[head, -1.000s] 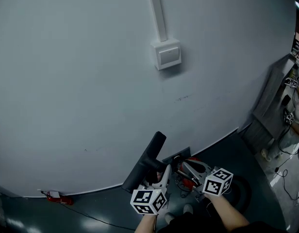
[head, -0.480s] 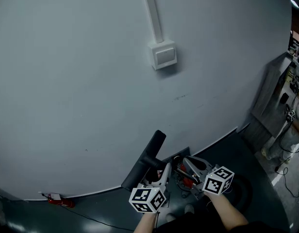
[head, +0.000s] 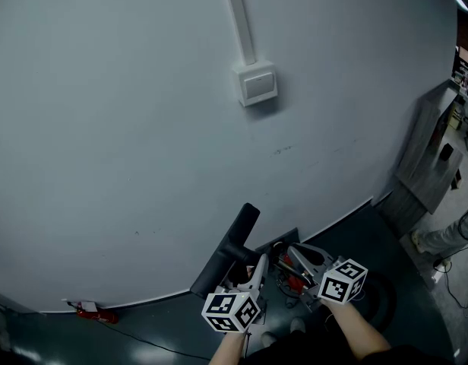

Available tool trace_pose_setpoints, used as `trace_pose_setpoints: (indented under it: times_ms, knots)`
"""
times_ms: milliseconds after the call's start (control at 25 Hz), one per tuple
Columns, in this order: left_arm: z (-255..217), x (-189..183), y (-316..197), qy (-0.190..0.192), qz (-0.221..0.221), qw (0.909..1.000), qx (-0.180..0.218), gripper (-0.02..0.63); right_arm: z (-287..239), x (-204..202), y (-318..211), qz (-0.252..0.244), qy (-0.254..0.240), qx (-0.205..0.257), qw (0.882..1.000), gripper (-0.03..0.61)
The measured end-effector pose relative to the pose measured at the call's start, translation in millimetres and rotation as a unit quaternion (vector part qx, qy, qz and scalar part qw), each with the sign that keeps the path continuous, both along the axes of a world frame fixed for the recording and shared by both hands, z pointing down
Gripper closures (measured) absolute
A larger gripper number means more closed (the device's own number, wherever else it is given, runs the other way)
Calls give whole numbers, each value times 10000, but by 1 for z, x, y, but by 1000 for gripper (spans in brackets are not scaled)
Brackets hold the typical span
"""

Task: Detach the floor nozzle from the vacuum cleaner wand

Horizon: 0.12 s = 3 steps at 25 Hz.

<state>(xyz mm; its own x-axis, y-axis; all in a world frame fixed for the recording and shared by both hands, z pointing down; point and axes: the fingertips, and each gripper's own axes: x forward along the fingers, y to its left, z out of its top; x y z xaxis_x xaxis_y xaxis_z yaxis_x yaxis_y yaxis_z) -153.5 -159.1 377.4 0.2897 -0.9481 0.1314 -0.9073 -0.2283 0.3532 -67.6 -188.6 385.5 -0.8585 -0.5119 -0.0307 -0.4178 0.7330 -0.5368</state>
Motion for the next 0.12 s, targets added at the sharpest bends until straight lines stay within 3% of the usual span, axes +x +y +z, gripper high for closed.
trace_pose_setpoints:
  times_ms: [120]
  knots:
    - [0,-1,-1,0,-22,10000,-9,434,2,-1,-1,-35,23,-1,10000,561]
